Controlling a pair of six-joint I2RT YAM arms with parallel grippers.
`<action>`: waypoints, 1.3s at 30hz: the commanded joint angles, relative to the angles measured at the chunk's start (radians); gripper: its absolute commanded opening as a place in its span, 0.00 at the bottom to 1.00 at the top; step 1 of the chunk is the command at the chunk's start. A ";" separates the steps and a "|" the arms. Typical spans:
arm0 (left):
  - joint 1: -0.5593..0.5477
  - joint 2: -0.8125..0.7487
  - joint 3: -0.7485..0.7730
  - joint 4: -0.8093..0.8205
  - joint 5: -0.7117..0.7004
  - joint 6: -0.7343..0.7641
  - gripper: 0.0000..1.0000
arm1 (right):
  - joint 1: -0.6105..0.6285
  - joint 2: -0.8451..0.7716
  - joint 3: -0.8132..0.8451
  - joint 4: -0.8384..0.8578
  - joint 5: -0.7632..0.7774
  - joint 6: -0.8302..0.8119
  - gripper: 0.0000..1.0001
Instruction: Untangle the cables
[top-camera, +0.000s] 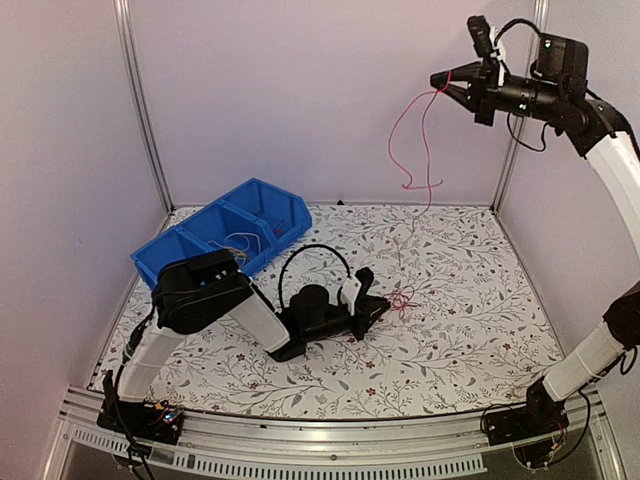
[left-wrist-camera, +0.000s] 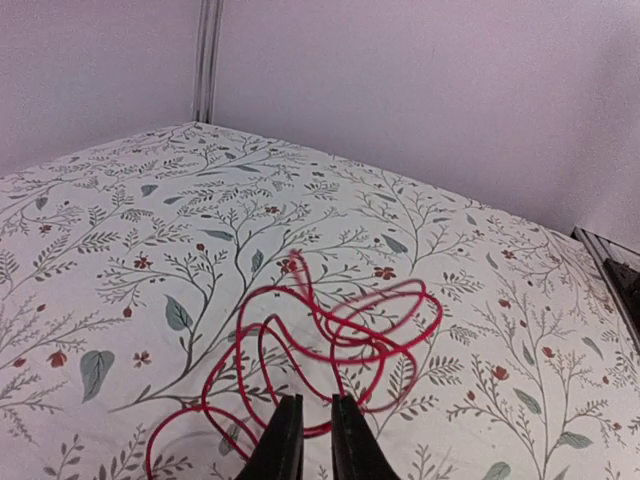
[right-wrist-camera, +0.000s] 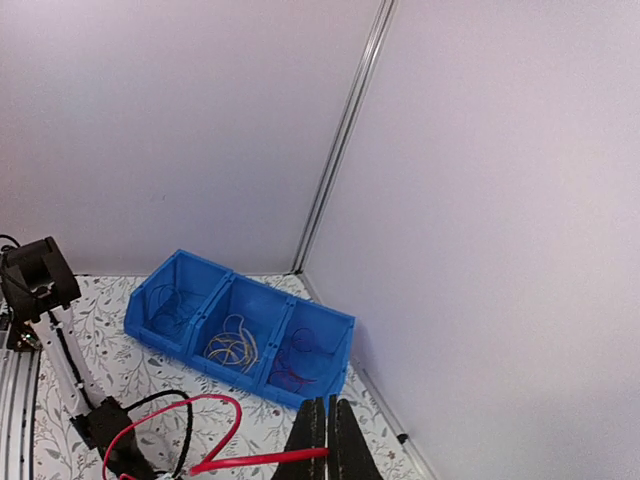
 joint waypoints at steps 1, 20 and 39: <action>-0.038 0.004 -0.040 0.057 0.008 -0.038 0.06 | -0.042 -0.031 0.296 0.011 -0.001 -0.034 0.00; -0.056 -0.546 -0.406 0.019 -0.154 -0.019 0.44 | -0.048 -0.059 -0.167 0.088 -0.058 -0.023 0.00; -0.020 -0.703 -0.036 -0.723 -0.220 0.125 0.68 | -0.017 0.143 -0.500 0.214 -0.029 0.011 0.00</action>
